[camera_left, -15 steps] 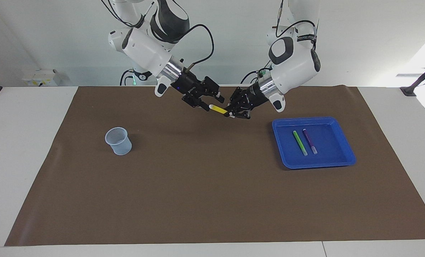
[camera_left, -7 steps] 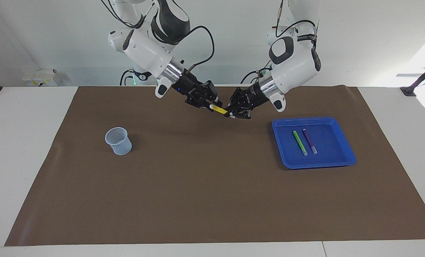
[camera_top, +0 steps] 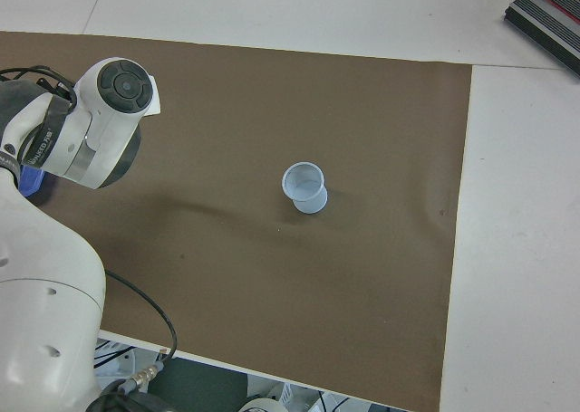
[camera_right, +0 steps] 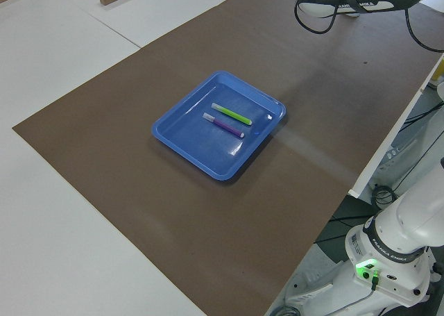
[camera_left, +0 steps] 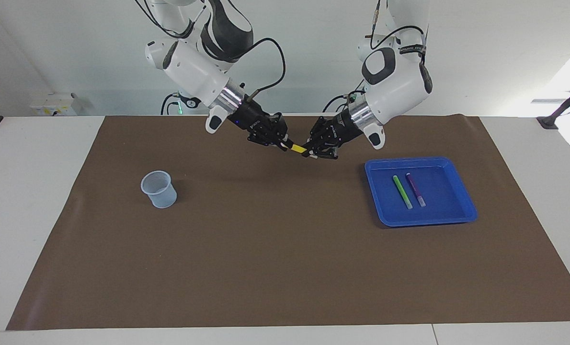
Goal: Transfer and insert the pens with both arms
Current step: 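Grasp the yellow pen's free end with the right gripper, then open the left gripper while the right gripper carries the pen away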
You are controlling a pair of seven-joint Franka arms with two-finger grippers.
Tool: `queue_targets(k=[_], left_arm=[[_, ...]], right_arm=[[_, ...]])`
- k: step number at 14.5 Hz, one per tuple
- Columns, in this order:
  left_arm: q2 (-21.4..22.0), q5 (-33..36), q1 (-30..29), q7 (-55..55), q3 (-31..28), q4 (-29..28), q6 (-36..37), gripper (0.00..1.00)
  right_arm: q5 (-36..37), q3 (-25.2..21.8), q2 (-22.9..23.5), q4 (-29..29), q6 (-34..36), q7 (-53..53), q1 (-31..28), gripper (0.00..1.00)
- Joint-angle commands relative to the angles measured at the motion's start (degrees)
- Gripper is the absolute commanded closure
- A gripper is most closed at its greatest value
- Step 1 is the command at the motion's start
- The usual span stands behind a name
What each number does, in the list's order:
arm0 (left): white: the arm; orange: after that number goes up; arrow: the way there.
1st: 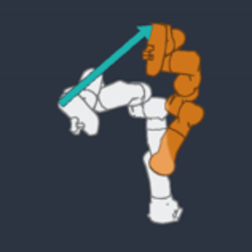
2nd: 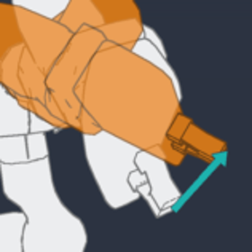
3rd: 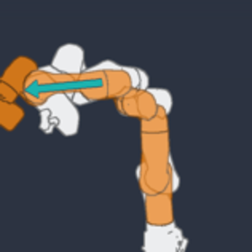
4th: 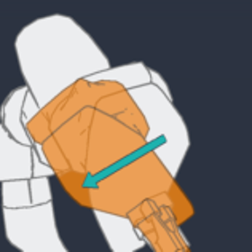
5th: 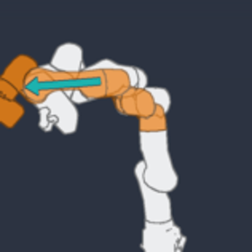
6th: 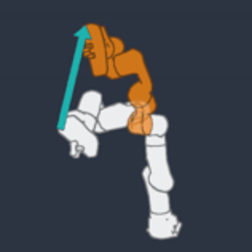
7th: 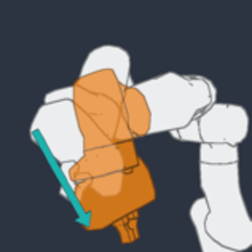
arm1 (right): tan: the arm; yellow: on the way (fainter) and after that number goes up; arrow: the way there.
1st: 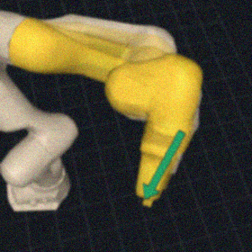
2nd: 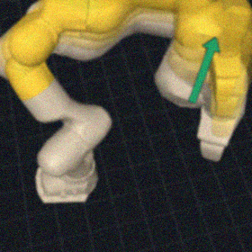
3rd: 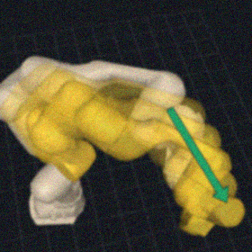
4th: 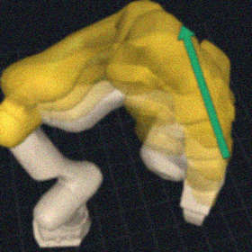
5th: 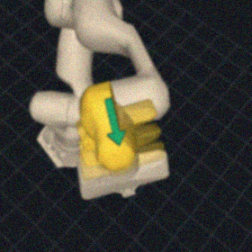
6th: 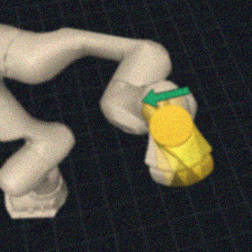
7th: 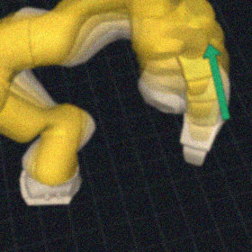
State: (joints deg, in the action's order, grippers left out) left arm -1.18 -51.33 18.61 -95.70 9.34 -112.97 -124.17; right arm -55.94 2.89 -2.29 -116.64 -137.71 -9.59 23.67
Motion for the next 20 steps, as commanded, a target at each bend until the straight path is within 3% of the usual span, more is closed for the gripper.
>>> queue_targets(k=[1,2,6,9,12,16,18,20], left_arm=[[1.7,-1.2,1.2,0.9,-0.1,-2.0,-1.5,1.00],[1.7,-1.1,1.3,0.9,-0.1,-1.9,-2.3,0.01],[2.0,-0.5,1.3,2.2,-0.2,-1.9,-2.0,0.00],[2.0,1.4,0.0,8.1,-0.5,-1.9,-0.7,0.00],[1.9,10.2,-2.2,12.1,-0.5,-1.5,1.8,0.00],[2.0,18.6,-7.7,28.8,-0.6,-1.0,9.7,0.00],[2.1,22.5,-11.0,38.5,-0.7,-1.1,12.0,0.00],[2.1,26.4,-14.2,48.8,-0.7,-1.7,12.6,0.00]], right_arm=[[0.2,0.4,-0.1,0.3,-0.4,-0.4,-0.2,1.00],[0.2,0.4,-0.1,0.3,-0.4,-0.3,-0.1,1.00],[3.3,0.0,-0.5,0.2,2.8,0.1,-1.4,1.00],[19.6,0.0,-3.4,1.0,13.9,1.1,-7.7,1.00],[26.0,-0.3,-4.9,2.1,24.0,13.4,-15.8,1.00],[41.7,-0.2,-2.8,7.4,29.2,23.7,-21.8,1.00],[49.0,-0.2,-2.8,6.8,29.3,27.8,-23.0,1.00],[50.1,-0.2,-2.9,6.4,29.4,31.4,-24.6,1.00]])
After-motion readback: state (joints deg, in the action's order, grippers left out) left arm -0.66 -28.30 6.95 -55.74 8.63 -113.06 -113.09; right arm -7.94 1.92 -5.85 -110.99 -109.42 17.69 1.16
